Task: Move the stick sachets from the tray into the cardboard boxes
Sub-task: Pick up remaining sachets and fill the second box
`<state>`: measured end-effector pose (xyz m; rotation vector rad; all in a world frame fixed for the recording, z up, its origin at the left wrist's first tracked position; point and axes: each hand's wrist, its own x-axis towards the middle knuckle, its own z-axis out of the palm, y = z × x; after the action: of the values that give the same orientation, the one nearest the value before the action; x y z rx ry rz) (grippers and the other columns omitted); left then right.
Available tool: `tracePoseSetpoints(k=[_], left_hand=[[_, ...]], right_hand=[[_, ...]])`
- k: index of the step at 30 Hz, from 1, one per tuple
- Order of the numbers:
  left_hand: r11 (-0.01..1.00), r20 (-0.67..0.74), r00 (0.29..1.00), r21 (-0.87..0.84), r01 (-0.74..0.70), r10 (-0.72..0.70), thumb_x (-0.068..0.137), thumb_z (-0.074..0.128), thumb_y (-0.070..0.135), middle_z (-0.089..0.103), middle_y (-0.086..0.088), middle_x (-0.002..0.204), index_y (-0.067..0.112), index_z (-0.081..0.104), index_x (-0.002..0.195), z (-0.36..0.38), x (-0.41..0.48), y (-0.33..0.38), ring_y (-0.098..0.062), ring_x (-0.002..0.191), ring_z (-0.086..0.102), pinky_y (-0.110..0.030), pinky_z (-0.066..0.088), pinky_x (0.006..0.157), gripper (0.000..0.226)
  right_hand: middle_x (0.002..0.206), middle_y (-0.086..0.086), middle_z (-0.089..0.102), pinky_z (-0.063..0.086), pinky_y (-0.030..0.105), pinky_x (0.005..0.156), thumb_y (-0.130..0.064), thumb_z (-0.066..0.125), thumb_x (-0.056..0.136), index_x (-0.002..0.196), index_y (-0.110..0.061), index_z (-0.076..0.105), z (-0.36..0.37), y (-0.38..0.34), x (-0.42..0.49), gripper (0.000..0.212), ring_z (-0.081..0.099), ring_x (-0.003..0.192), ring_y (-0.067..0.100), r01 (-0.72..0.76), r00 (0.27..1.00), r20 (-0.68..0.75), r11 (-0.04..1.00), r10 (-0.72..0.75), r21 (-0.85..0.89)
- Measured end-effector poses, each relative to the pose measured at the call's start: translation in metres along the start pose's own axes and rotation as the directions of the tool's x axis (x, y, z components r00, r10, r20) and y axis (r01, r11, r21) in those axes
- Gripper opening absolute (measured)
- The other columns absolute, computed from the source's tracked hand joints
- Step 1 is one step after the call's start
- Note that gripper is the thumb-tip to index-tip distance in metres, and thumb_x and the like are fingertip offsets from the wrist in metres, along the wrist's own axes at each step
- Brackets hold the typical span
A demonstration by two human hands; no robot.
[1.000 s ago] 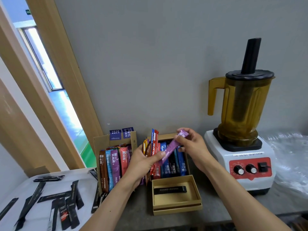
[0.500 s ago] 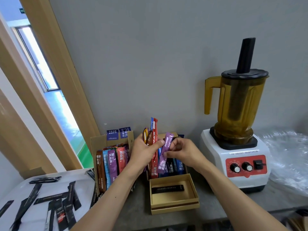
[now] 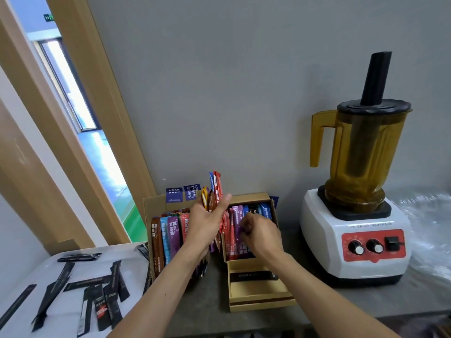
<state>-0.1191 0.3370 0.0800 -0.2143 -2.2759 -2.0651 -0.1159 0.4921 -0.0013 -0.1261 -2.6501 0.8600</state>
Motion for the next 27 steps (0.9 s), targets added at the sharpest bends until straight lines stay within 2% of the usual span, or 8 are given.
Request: tracePoseSetpoints(k=[4,7,11,14,16,19,22,27], left_hand=[[0.999,0.005,0.999,-0.033,0.040,-0.040,0.088,0.070,0.058,0.080,-0.002,0.087,0.010,0.071,0.115,0.002,-0.002,-0.002,-0.018,0.087,0.080,-0.032,0.063,0.078,0.055],[0.995,0.033,0.997,-0.062,0.077,-0.075,0.092,0.069,0.053,0.081,-0.002,0.089,0.009,0.070,0.119,0.005,-0.004,-0.003,-0.017,0.089,0.080,-0.030,0.062,0.078,0.052],[0.990,0.074,0.990,-0.061,0.126,-0.121,0.097,0.069,0.043,0.081,-0.007,0.091,0.010,0.070,0.116,0.004,-0.008,-0.004,-0.021,0.087,0.080,-0.030,0.062,0.075,0.038],[0.986,0.150,0.978,-0.059,0.153,-0.143,0.093,0.076,0.033,0.082,-0.003,0.097,0.023,0.066,0.114,0.002,-0.012,-0.004,-0.016,0.089,0.080,-0.027,0.061,0.070,0.025],[0.994,0.187,0.977,-0.010,0.105,-0.102,0.085,0.085,0.027,0.080,0.001,0.104,0.027,0.064,0.116,0.003,-0.013,-0.007,-0.011,0.093,0.079,-0.025,0.062,0.071,0.038],[0.991,0.251,0.965,0.122,0.046,-0.076,0.070,0.096,0.026,0.078,0.002,0.108,0.028,0.064,0.118,0.006,-0.011,-0.010,-0.009,0.096,0.077,-0.027,0.064,0.077,0.057],[0.974,0.302,0.950,0.225,0.015,-0.084,0.063,0.099,0.031,0.078,0.002,0.107,0.029,0.063,0.116,0.009,-0.010,-0.012,-0.010,0.096,0.077,-0.034,0.065,0.085,0.064],[0.980,0.270,0.946,0.133,0.147,-0.179,0.082,0.085,0.037,0.080,-0.002,0.103,0.020,0.063,0.121,0.009,-0.011,-0.011,-0.015,0.091,0.080,-0.028,0.064,0.073,0.048]], right_hand=[[0.124,-0.008,0.069,0.060,0.034,0.089,-0.040,0.075,0.094,0.129,-0.030,0.061,0.002,-0.004,-0.003,0.039,0.069,0.111,0.014,0.064,0.998,-0.009,0.998,-0.064,-0.015],[0.125,-0.007,0.069,0.056,0.027,0.086,-0.038,0.072,0.096,0.129,-0.030,0.061,0.002,-0.002,-0.002,0.035,0.069,0.112,0.013,0.069,0.997,0.025,0.998,-0.069,0.000],[0.119,-0.013,0.069,0.057,0.021,0.079,-0.038,0.068,0.100,0.130,-0.031,0.064,-0.005,0.002,0.000,0.031,0.070,0.108,0.010,-0.022,0.999,0.033,0.978,0.015,0.206],[0.102,-0.010,0.074,0.062,0.026,0.075,-0.043,0.065,0.099,0.116,-0.022,0.070,-0.030,-0.005,0.003,0.027,0.075,0.096,0.010,-0.114,0.986,-0.025,0.777,0.165,0.620],[0.091,-0.003,0.077,0.059,0.026,0.069,-0.049,0.066,0.097,0.109,-0.018,0.073,-0.053,-0.012,0.006,0.034,0.076,0.083,0.007,-0.141,0.979,0.019,0.612,0.201,0.778],[0.097,-0.001,0.080,0.056,0.023,0.064,-0.050,0.074,0.091,0.115,-0.022,0.072,-0.077,-0.017,0.009,0.037,0.078,0.084,0.011,-0.180,0.983,0.127,0.599,0.130,0.780],[0.103,-0.001,0.080,0.055,0.020,0.060,-0.030,0.072,0.097,0.118,-0.026,0.072,-0.086,-0.012,0.008,0.021,0.078,0.091,0.011,-0.181,0.982,0.174,0.622,0.073,0.761],[0.112,0.002,0.075,0.060,0.024,0.070,-0.020,0.063,0.103,0.121,-0.025,0.070,-0.091,0.008,0.007,0.020,0.074,0.107,0.018,-0.162,0.986,0.115,0.529,0.122,0.833]])
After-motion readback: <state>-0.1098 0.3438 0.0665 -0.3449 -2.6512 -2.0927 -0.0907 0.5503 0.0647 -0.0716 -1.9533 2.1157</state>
